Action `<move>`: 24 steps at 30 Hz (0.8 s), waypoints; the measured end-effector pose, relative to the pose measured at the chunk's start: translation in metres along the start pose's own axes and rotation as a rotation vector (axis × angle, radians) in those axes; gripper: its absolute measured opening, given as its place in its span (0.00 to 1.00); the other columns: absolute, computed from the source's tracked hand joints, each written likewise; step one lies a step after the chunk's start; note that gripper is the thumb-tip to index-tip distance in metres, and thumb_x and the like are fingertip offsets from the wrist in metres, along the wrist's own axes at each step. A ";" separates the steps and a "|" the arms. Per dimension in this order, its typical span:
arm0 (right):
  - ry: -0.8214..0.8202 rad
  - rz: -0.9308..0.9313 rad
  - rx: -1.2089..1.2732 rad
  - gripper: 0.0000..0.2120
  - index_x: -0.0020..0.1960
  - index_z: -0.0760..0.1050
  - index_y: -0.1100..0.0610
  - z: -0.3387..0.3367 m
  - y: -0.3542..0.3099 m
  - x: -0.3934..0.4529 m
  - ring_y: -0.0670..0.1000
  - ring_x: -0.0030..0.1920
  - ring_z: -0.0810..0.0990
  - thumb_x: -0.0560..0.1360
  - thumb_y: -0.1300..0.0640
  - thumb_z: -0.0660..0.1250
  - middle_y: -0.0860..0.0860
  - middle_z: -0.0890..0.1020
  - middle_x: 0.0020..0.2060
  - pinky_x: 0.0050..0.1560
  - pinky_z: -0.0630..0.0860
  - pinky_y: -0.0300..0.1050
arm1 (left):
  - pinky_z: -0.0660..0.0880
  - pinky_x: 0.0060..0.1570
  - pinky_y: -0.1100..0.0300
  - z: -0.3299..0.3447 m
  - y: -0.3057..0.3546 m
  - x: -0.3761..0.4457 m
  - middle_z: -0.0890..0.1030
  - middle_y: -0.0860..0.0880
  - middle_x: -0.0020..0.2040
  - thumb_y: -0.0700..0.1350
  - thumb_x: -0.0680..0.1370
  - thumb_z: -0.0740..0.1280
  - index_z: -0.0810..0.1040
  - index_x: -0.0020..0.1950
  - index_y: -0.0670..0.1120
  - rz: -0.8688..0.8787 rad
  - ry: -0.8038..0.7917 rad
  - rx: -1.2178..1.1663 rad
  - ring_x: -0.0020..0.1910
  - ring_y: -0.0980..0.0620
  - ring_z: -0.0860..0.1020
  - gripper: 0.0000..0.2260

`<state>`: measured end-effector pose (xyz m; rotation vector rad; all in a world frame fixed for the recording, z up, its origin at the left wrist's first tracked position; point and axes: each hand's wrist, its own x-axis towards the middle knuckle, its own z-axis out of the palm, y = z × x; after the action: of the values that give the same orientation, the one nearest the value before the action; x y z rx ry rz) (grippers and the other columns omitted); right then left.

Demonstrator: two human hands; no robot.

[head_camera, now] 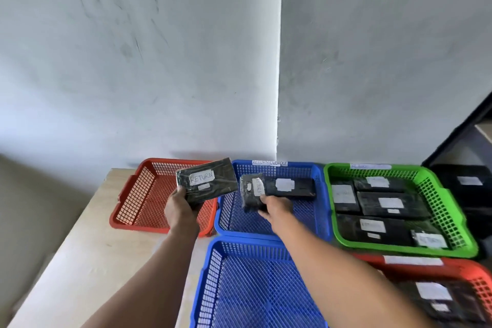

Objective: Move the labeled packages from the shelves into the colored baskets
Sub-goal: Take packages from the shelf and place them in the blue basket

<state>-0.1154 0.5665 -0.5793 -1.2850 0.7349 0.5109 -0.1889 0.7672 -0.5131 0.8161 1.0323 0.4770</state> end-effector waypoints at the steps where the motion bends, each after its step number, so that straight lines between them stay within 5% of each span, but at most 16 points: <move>1: 0.030 0.003 0.003 0.11 0.52 0.77 0.66 0.013 0.005 0.008 0.60 0.51 0.81 0.73 0.65 0.75 0.62 0.80 0.53 0.43 0.84 0.49 | 0.83 0.49 0.45 0.001 0.000 0.011 0.85 0.41 0.51 0.43 0.80 0.68 0.82 0.58 0.41 -0.003 -0.001 0.017 0.49 0.43 0.85 0.10; 3: 0.082 -0.007 -0.004 0.14 0.56 0.76 0.66 0.034 0.014 0.020 0.58 0.49 0.81 0.73 0.63 0.75 0.60 0.79 0.50 0.42 0.84 0.48 | 0.83 0.48 0.45 0.001 -0.001 0.030 0.85 0.41 0.52 0.43 0.80 0.68 0.82 0.59 0.40 -0.016 -0.007 0.043 0.50 0.42 0.85 0.11; 9: 0.183 -0.004 -0.086 0.12 0.46 0.77 0.63 0.069 0.029 0.047 0.57 0.40 0.81 0.72 0.58 0.77 0.59 0.81 0.43 0.50 0.83 0.61 | 0.83 0.46 0.48 -0.003 -0.007 0.065 0.85 0.41 0.52 0.41 0.81 0.66 0.80 0.61 0.39 -0.064 -0.036 0.105 0.50 0.42 0.84 0.11; 15: 0.267 -0.042 -0.267 0.16 0.49 0.78 0.62 0.075 0.038 0.066 0.61 0.42 0.85 0.71 0.50 0.77 0.58 0.84 0.44 0.46 0.84 0.59 | 0.81 0.45 0.50 -0.006 -0.010 0.081 0.85 0.44 0.48 0.42 0.82 0.64 0.80 0.62 0.40 -0.068 -0.099 0.158 0.48 0.46 0.84 0.11; 24: 0.119 -0.020 -0.166 0.12 0.44 0.75 0.58 0.049 0.021 0.043 0.56 0.39 0.80 0.79 0.50 0.68 0.55 0.79 0.39 0.43 0.83 0.51 | 0.81 0.41 0.53 0.004 -0.015 0.070 0.85 0.42 0.53 0.43 0.83 0.63 0.80 0.62 0.41 -0.071 -0.136 0.212 0.48 0.46 0.84 0.11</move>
<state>-0.0913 0.6166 -0.6197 -1.4858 0.7900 0.4900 -0.1534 0.8049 -0.5632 0.9826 0.9927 0.2504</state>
